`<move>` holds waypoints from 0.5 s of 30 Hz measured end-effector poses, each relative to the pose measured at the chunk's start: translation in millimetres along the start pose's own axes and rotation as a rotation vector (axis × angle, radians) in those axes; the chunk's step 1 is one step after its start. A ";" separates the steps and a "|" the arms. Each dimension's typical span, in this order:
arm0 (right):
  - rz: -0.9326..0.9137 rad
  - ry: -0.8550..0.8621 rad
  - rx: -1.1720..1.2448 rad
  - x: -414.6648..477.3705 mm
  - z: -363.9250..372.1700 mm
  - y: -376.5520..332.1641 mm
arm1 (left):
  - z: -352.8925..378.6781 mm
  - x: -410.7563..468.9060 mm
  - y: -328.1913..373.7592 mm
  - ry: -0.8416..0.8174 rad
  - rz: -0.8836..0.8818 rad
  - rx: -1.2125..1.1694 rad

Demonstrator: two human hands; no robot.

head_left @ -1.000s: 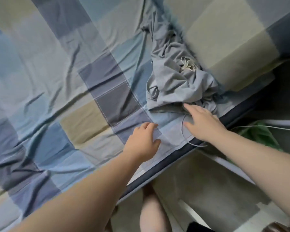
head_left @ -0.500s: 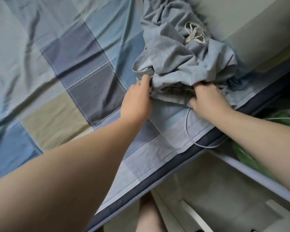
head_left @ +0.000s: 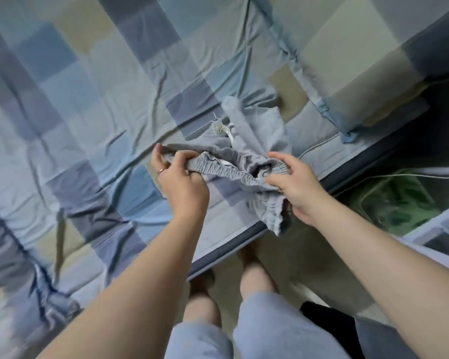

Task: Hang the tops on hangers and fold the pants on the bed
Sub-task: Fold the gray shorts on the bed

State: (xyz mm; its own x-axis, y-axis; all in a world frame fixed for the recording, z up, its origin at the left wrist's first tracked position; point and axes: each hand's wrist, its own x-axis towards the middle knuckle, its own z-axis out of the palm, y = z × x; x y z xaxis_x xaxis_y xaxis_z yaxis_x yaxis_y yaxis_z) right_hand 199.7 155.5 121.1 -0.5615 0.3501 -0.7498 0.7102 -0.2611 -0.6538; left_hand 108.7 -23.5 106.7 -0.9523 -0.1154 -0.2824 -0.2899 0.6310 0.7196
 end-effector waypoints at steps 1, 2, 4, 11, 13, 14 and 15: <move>0.015 -0.026 0.053 -20.8 12.4 -7.7 | -24.3 -6.9 5.2 0.029 -0.048 -0.013; 0.026 -0.054 0.092 -41.1 24.4 -15.6 | -48.6 -13.7 9.4 0.049 -0.092 -0.025; 0.048 -0.119 0.181 -79.1 46.4 -32.0 | -95.9 -26.7 14.1 0.051 -0.145 -0.074; 0.115 -0.325 0.369 -176.0 98.6 -71.4 | -236.7 -76.1 10.8 -0.129 -0.500 -0.582; 0.091 -0.313 0.251 -195.9 109.9 -72.0 | -269.5 -90.0 5.2 -0.171 -0.600 -0.892; 0.080 -0.316 0.188 -205.3 115.9 -70.5 | -284.8 -96.6 4.2 -0.171 -0.607 -1.018; 0.075 -0.335 0.130 -214.4 122.2 -67.9 | -298.2 -102.3 4.6 -0.158 -0.585 -1.095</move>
State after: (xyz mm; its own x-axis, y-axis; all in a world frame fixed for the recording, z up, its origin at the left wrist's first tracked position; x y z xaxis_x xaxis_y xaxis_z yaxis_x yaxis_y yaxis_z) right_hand 219.9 -11.8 313.7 -0.6330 0.0170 -0.7739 0.7071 -0.3943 -0.5870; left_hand 176.4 -237.6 328.0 -0.6542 -0.0220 -0.7560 -0.6643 -0.4614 0.5881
